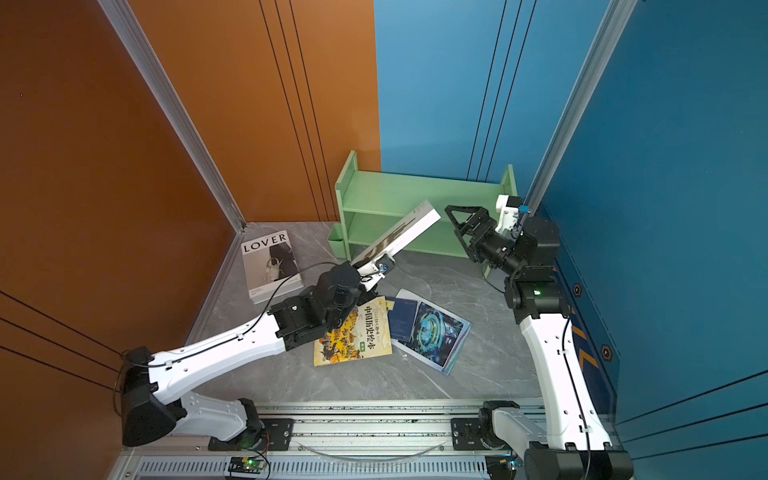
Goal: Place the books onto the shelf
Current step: 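Pass the white book to the right gripper, which grasps its far edge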
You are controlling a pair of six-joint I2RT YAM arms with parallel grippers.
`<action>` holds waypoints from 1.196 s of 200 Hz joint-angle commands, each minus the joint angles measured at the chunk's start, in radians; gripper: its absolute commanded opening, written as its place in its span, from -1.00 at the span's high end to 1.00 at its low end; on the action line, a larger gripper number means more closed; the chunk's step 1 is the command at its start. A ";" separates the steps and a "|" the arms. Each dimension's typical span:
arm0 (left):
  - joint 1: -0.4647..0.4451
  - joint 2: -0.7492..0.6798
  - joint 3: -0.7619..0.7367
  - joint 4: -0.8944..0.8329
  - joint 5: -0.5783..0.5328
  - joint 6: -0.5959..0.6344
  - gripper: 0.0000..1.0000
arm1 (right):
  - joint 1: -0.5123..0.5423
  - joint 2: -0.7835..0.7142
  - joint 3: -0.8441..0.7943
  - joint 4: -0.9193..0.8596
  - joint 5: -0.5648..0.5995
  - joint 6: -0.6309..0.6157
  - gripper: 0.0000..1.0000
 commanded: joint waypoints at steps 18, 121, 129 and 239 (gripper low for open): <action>-0.050 0.075 0.030 0.168 -0.155 0.169 0.96 | -0.016 -0.005 0.054 -0.091 -0.147 0.017 -1.00; -0.090 0.119 0.017 0.251 -0.207 0.282 0.97 | -0.066 0.029 0.089 -0.503 -0.100 -0.273 -0.78; -0.094 0.120 0.015 0.256 -0.208 0.291 0.97 | -0.065 0.029 0.088 -0.507 -0.100 -0.278 -0.73; -0.136 0.145 0.000 0.332 -0.224 0.412 0.97 | -0.033 0.041 0.086 -0.484 -0.047 -0.307 -0.42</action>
